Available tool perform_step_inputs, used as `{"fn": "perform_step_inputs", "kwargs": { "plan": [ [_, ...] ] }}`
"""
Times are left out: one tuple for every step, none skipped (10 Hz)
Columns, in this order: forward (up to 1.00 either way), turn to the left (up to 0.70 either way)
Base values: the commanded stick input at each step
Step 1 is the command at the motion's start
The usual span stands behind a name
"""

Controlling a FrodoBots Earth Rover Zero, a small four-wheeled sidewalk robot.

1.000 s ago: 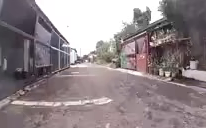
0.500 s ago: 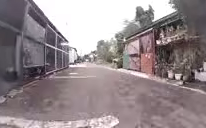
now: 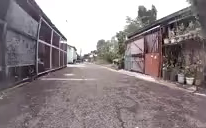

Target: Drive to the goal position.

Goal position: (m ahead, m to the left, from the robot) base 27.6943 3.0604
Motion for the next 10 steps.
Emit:
{"fn": "perform_step_inputs", "kwargs": {
  "plan": [
    [1.0, 0.0],
    [1.0, 0.0],
    [1.0, 0.0],
    [1.0, 0.0],
    [1.0, 0.0],
    [1.0, 0.0],
    [1.0, 0.0],
    [1.0, 0.0],
    [1.0, 0.0],
    [1.0, -0.01]
  ]
}}
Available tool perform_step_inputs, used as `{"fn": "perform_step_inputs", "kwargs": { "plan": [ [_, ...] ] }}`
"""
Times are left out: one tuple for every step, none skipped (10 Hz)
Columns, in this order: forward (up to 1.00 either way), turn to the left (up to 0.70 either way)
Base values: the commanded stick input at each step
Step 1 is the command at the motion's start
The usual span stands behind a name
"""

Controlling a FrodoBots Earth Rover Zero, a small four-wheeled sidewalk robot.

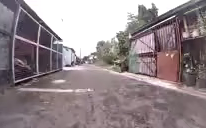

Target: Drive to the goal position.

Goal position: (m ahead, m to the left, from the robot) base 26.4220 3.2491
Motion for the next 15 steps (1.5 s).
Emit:
{"fn": "perform_step_inputs", "kwargs": {
  "plan": [
    [1.0, -0.03],
    [1.0, -0.26],
    [1.0, 0.0],
    [1.0, 0.0],
    [1.0, 0.0],
    [1.0, 0.0],
    [1.0, 0.0],
    [1.0, 0.0],
    [1.0, 0.01],
    [1.0, 0.04],
    [1.0, 0.09],
    [1.0, 0.4],
    [1.0, 0.34],
    [1.0, 0.0],
    [1.0, 0.05]
  ]
}}
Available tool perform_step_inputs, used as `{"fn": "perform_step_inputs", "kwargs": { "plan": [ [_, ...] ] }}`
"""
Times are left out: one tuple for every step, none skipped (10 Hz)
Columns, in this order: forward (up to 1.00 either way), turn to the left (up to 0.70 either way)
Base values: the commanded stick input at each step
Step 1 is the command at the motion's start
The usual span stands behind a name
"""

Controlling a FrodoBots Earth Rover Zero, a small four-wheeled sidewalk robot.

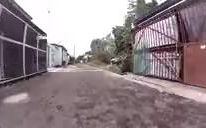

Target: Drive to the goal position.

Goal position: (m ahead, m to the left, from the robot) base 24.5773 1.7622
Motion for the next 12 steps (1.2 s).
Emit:
{"fn": "perform_step_inputs", "kwargs": {
  "plan": [
    [1.0, 0.25],
    [1.0, 0.38],
    [1.0, 0.13],
    [1.0, 0.01],
    [1.0, 0.0],
    [1.0, 0.02],
    [1.0, 0.16],
    [1.0, 0.33],
    [1.0, 0.37],
    [1.0, 0.09],
    [1.0, 0.01],
    [1.0, 0.0]
  ]
}}
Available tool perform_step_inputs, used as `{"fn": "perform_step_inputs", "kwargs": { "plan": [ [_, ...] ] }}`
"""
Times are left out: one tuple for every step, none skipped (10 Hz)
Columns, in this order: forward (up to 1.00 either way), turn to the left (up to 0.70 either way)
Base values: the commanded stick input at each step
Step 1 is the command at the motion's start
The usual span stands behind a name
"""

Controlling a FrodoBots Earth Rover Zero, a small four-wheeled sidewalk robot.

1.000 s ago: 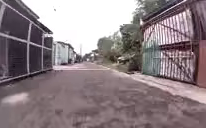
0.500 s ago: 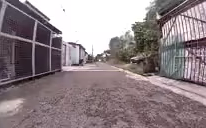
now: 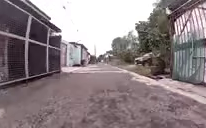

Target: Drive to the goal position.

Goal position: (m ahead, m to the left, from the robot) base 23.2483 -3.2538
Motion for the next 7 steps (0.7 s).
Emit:
{"fn": "perform_step_inputs", "kwargs": {
  "plan": [
    [1.0, 0.0],
    [1.0, -0.02],
    [1.0, -0.2],
    [1.0, -0.21],
    [1.0, -0.02],
    [1.0, 0.0],
    [1.0, 0.0]
  ]
}}
